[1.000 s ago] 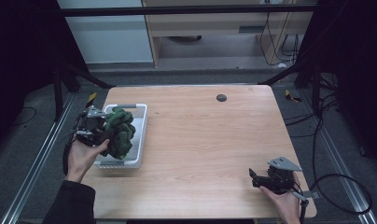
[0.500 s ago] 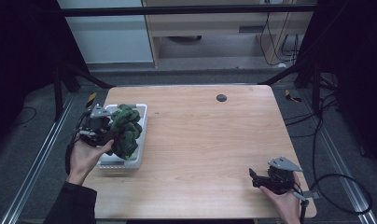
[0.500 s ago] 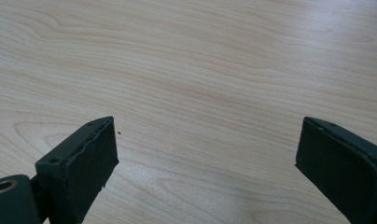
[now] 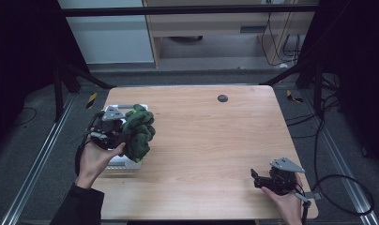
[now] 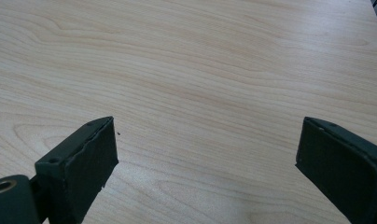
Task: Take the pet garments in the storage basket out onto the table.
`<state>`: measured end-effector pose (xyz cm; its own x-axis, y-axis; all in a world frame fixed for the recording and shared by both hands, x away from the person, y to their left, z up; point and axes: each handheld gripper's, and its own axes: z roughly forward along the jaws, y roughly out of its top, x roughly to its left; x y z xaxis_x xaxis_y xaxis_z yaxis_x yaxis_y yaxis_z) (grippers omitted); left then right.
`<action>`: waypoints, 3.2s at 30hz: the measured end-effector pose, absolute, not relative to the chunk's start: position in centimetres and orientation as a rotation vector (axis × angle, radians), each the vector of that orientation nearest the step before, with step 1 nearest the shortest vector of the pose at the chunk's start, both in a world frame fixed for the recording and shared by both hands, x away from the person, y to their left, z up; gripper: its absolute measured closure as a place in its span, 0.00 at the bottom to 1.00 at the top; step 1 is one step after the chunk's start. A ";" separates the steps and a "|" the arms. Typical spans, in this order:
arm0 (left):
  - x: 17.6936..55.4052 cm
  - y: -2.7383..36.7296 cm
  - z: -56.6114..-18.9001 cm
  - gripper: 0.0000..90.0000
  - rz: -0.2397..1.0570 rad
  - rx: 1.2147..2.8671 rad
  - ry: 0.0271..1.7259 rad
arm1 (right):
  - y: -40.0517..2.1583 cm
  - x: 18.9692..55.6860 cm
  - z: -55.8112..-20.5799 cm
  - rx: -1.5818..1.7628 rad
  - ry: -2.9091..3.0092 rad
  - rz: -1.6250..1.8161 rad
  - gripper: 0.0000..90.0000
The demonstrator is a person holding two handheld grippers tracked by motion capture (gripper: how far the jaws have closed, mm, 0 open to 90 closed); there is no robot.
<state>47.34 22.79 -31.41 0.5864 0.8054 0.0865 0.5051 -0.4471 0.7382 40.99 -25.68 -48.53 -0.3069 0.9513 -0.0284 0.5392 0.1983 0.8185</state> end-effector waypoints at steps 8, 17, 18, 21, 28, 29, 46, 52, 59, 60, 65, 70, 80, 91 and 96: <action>47.3 21.0 -31.2 0.88 0.545 2.155 0.986 | -25.7 41.0 -48.5 1.379 1.932 0.977 0.06; 47.3 18.9 -31.2 0.88 0.527 2.172 0.939 | -25.7 41.0 -48.5 1.375 1.932 0.978 0.06; 47.3 18.7 -31.3 0.88 0.521 2.174 0.937 | -25.7 41.0 -48.5 1.376 1.932 0.979 0.06; 47.3 18.0 -31.3 0.88 0.513 2.182 0.924 | -25.7 41.0 -48.5 1.381 1.933 0.979 0.06; 47.4 16.5 -31.7 0.88 0.494 2.193 0.892 | -25.8 41.0 -48.5 1.373 1.926 0.986 0.06; 47.4 16.3 -31.8 0.88 0.491 2.198 0.887 | -25.8 41.0 -48.5 1.373 1.926 0.987 0.06; 48.0 13.3 -33.5 0.88 0.447 2.239 0.851 | -25.8 41.0 -48.4 1.362 1.917 0.987 0.06; 48.2 12.5 -34.1 0.88 0.430 2.244 0.845 | -25.9 41.0 -48.4 1.359 1.915 0.986 0.06; 48.3 11.2 -35.1 0.87 0.406 2.260 0.829 | -25.9 41.0 -48.4 1.357 1.915 0.985 0.06; 48.4 11.0 -35.2 0.87 0.404 2.263 0.827 | -25.9 41.0 -48.4 1.356 1.916 0.985 0.06; 48.6 10.1 -35.9 0.87 0.392 2.266 0.821 | -25.9 41.0 -48.4 1.355 1.917 0.984 0.06; 48.7 9.3 -36.6 0.87 0.381 2.270 0.814 | -25.9 41.0 -48.4 1.356 1.915 0.984 0.06; 49.1 7.9 -38.2 0.87 0.357 2.294 0.809 | -25.9 41.0 -48.4 1.359 1.917 0.986 0.06; 49.5 6.9 -40.0 0.87 0.334 2.315 0.814 | -25.8 41.0 -48.4 1.356 1.920 0.985 0.06; 49.7 6.4 -40.8 0.87 0.318 2.335 0.809 | -25.8 41.0 -48.5 1.353 1.924 0.984 0.06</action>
<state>49.68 6.44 -40.83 0.7813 0.6238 0.0182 0.4693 -0.6065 0.6418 41.01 -25.83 -48.48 -0.3148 0.9480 -0.0463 0.5176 0.2123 0.8288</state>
